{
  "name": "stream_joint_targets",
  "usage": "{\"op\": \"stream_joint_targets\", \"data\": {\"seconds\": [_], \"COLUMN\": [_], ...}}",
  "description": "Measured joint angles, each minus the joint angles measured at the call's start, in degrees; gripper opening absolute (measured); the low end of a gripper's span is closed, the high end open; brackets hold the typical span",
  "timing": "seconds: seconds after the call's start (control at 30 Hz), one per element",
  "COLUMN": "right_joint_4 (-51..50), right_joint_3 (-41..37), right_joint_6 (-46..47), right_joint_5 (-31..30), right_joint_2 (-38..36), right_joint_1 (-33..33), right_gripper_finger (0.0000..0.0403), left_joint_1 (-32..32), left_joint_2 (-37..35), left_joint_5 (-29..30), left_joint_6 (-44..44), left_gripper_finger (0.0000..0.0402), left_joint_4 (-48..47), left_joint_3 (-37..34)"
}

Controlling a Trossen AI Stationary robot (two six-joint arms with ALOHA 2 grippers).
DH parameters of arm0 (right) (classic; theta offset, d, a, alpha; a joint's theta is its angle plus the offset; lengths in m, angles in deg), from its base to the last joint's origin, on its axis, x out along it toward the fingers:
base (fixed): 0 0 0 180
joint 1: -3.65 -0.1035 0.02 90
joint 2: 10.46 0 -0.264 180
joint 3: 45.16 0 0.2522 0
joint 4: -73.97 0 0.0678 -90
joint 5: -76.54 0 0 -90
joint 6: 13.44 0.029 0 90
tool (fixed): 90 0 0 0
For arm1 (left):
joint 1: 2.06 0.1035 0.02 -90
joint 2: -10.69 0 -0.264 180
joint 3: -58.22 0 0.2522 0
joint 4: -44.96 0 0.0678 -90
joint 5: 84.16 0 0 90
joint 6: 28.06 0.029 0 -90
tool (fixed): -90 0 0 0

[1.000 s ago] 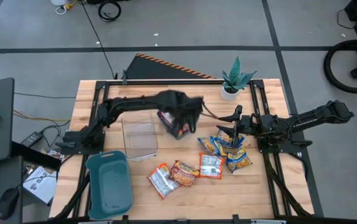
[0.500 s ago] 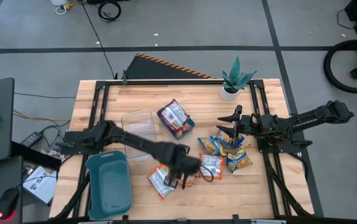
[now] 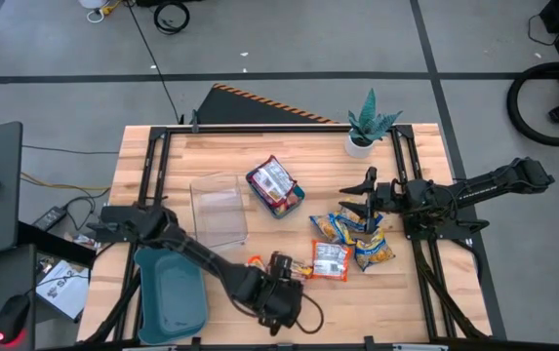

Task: Sort Maruchan noodles
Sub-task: Put the red noodle pack into the blue bin

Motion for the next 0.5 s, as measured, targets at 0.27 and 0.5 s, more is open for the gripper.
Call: {"op": "stream_joint_targets", "data": {"seconds": [0.27,0.5], "right_joint_4": [2.8,3.2], "right_joint_3": [0.0,0.0], "right_joint_6": [-3.5,-5.0], "right_joint_5": [0.0,0.0], "right_joint_2": [0.1,0.0], "right_joint_1": [0.0,0.1], "right_gripper_finger": [0.017,0.017], "left_joint_1": [-1.0,-0.5], "left_joint_2": [4.3,5.7], "left_joint_5": [4.6,8.4], "left_joint_6": [2.9,3.1], "left_gripper_finger": [0.03,0.0274], "left_joint_4": [1.2,-0.8], "left_joint_3": [0.0,-1.2]}}
